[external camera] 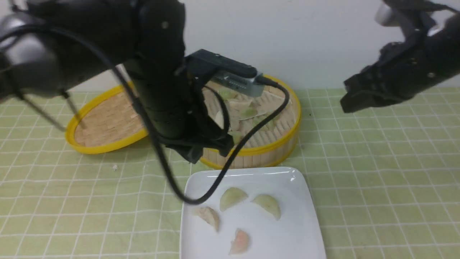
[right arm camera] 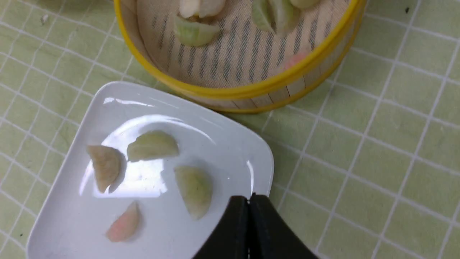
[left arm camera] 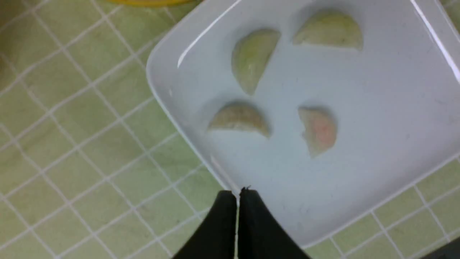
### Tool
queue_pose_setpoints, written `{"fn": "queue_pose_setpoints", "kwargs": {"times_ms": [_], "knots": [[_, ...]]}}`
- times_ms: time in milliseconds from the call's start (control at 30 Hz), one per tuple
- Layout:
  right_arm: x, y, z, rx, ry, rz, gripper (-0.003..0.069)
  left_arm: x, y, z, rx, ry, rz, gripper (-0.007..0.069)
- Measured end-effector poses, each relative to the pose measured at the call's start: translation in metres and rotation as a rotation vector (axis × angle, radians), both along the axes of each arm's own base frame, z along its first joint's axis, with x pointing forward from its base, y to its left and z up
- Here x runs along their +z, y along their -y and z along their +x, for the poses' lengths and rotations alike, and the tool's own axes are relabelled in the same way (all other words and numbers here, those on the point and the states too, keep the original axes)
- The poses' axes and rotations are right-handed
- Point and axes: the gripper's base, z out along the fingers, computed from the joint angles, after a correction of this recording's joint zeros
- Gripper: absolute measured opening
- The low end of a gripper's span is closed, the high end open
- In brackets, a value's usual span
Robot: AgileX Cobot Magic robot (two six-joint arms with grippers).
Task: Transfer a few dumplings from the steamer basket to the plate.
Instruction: Use the right arm to grab a dumpling from inside the steamer
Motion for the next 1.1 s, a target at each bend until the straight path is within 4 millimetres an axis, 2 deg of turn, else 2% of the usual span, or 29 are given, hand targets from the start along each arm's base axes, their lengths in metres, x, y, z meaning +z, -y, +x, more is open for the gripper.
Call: {"fn": "queue_pose_setpoints", "kwargs": {"times_ms": [33,67,167,267,400,467,500,600,767,900,1100], "knots": [[-0.001,-0.003,0.002,0.005,0.001,-0.002,-0.0001,0.001,-0.001,-0.002,0.002,0.001,0.0,-0.0006],[-0.009,-0.013,0.017,0.023,0.005,-0.019,0.0012,0.007,-0.012,-0.018,0.017,0.008,-0.007,-0.0006],[-0.031,-0.035,0.046,0.058,0.007,-0.048,0.0051,0.015,-0.028,-0.043,0.038,0.021,-0.023,-0.0006],[-0.043,-0.05,0.07,0.076,0.034,-0.067,0.0106,0.021,-0.038,-0.059,0.059,0.038,-0.042,-0.0006],[-0.087,-0.068,0.11,0.083,0.008,-0.087,0.0243,0.036,-0.057,-0.087,0.092,0.086,-0.089,-0.0006],[-0.097,-0.071,0.118,0.079,-0.002,-0.088,0.0272,0.04,-0.061,-0.094,0.101,0.098,-0.102,-0.0006],[-0.108,-0.074,0.128,0.072,-0.008,-0.089,0.0315,0.047,-0.067,-0.103,0.109,0.121,-0.123,-0.0006],[-0.126,-0.078,0.141,0.064,-0.017,-0.094,0.0351,0.058,-0.075,-0.115,0.113,0.169,-0.151,-0.0006],[-0.153,-0.083,0.156,0.043,-0.037,-0.102,0.0365,0.072,-0.088,-0.132,0.122,0.242,-0.182,-0.0006],[-0.156,-0.082,0.16,0.006,-0.036,-0.101,0.0366,0.078,-0.096,-0.139,0.125,0.285,-0.178,-0.0006],[-0.16,-0.083,0.162,-0.011,-0.051,-0.095,0.0354,0.079,-0.099,-0.14,0.13,0.309,-0.159,-0.0006]]}}
